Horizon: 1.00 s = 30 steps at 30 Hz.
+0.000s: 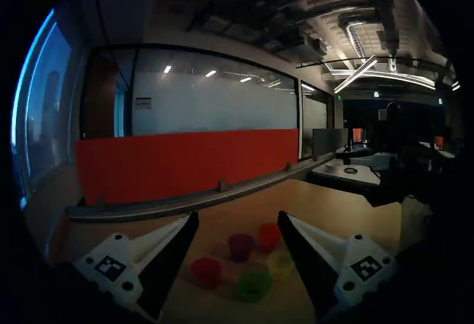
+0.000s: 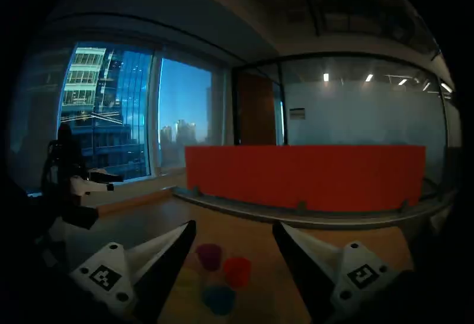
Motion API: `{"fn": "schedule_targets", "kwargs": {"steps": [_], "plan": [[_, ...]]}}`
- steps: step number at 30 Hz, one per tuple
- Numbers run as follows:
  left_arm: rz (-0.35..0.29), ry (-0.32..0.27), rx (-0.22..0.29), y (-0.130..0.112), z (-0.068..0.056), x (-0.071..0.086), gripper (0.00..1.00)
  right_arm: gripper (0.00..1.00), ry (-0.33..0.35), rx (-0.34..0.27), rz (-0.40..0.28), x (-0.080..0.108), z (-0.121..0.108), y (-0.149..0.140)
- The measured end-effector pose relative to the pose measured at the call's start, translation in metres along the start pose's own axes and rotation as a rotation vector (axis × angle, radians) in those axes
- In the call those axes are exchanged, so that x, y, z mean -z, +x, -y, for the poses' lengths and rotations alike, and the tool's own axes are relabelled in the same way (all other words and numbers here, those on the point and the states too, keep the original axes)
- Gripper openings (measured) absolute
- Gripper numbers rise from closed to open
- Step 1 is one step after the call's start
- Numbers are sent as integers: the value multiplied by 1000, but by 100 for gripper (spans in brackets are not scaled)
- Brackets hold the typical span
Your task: Pour water
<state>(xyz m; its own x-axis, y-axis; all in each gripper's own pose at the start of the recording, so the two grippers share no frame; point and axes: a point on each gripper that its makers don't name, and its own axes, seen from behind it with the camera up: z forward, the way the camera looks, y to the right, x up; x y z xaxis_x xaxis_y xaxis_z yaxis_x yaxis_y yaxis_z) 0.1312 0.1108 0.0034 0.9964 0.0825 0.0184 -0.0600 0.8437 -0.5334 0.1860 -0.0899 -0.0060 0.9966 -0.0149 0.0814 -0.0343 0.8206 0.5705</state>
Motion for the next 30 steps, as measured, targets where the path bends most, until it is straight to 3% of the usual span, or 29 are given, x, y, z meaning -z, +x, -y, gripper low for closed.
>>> {"fn": "schedule_targets", "kwargs": {"steps": [11,20,30], "plan": [[52,-68,-36,-10,-7,-5,99,100,82,-11,82,-6,14,-14],[107,-100,-45,-31,-3,-12,99,100,127,37,163,-6,20,-34],[177,-138,-85,-60,-8,-19,99,100,179,94,260,-5,28,-64]]}}
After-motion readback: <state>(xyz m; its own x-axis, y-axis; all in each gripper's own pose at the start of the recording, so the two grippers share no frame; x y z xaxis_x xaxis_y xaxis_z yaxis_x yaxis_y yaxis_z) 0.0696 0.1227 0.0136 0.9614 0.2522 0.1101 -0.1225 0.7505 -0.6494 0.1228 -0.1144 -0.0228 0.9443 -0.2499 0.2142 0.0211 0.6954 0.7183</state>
